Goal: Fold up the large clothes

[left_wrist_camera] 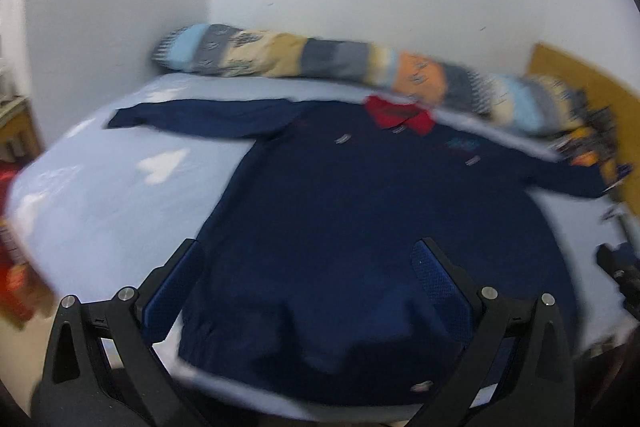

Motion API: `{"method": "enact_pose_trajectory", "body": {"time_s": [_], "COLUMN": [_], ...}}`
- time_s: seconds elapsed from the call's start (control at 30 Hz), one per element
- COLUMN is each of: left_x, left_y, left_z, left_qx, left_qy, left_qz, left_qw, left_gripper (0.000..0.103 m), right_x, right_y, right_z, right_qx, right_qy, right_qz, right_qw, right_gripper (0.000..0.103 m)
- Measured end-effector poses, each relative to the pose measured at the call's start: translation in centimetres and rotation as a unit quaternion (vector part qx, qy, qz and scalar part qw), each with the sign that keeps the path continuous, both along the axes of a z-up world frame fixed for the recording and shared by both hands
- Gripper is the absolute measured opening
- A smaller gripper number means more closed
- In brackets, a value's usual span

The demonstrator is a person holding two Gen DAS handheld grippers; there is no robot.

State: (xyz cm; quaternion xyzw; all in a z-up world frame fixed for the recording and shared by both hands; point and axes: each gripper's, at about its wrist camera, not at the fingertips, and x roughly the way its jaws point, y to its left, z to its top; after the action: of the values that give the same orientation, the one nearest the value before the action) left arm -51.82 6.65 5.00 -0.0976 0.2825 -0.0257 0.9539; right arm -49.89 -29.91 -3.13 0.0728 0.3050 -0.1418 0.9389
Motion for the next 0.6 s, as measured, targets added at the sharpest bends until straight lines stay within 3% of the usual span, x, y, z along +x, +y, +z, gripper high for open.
{"method": "enact_pose_trajectory", "body": {"time_s": [0.03,0.07,0.17,0.23,0.4,0.43,0.5,0.6], "left_x": [-1.4,-3.3,-9.0,-12.3,-14.2,-12.8,-10.0,-11.0], "left_y": [2.0,4.1,9.6,12.2,12.8,11.6,10.2,11.2], "left_z": [-0.6,-0.8,-0.6,-2.0,-4.0,-2.2,-1.6,-1.6], "left_qx": [-0.026,-0.038,0.010,0.008,0.005,0.012,0.019,0.031], "left_qy": [0.024,0.021,0.001,0.013,0.044,0.048,0.050,0.054], "left_qz": [-0.013,-0.025,-0.018,-0.032,-0.038,-0.040,-0.049,-0.050], "left_qw": [0.9993,0.9987,0.9998,0.9994,0.9983,0.9980,0.9974,0.9968], "left_gripper": [0.103,0.103,0.103,0.103,0.103,0.103,0.103,0.103], "right_x": [0.4,0.6,1.0,1.3,1.9,1.7,2.0,2.1], "right_y": [0.6,1.1,3.0,3.6,4.2,4.2,4.3,4.3], "right_z": [-0.7,-0.9,-1.2,-1.8,-2.5,-2.6,-2.5,-2.3], "right_qx": [0.006,0.005,-0.035,-0.030,-0.020,-0.019,-0.019,-0.023], "right_qy": [0.019,0.028,0.028,0.039,0.057,0.057,0.062,0.063], "right_qz": [0.011,0.022,0.037,0.049,0.051,0.052,0.054,0.055], "right_qw": [1.000,0.999,0.998,0.998,0.997,0.997,0.996,0.996], "right_gripper": [0.089,0.089,0.091,0.091,0.091,0.091,0.091,0.091]}}
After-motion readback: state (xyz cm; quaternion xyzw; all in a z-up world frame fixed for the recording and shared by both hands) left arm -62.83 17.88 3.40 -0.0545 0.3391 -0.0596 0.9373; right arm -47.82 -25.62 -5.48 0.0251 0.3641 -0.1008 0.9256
